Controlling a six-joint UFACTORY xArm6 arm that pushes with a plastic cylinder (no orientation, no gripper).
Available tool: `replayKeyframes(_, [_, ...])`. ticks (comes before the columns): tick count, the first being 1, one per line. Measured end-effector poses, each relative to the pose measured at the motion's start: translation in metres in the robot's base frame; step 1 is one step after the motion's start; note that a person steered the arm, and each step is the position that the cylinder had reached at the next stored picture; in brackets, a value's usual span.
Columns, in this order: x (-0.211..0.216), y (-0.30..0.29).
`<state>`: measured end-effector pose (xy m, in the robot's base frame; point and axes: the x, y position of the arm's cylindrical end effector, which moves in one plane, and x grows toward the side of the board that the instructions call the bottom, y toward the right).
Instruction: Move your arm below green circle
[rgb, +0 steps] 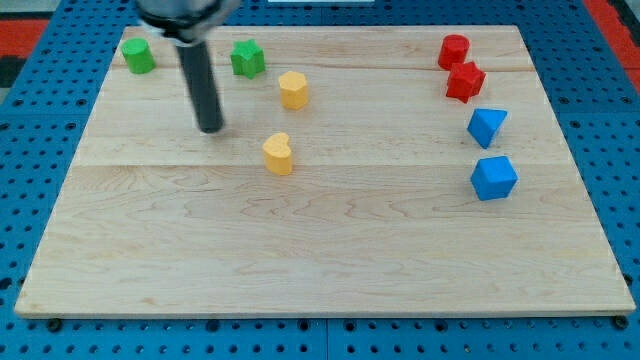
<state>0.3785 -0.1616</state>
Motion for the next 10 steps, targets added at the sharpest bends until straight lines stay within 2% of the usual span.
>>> replayKeyframes(1, [-0.025, -0.004])
replayKeyframes(2, [-0.055, 0.046])
replayKeyframes(4, [-0.08, 0.12])
replayKeyframes(6, [-0.052, 0.161])
replayKeyframes(8, [-0.013, 0.139])
replayKeyframes(9, [-0.033, 0.168])
replayKeyframes(10, [-0.014, 0.169])
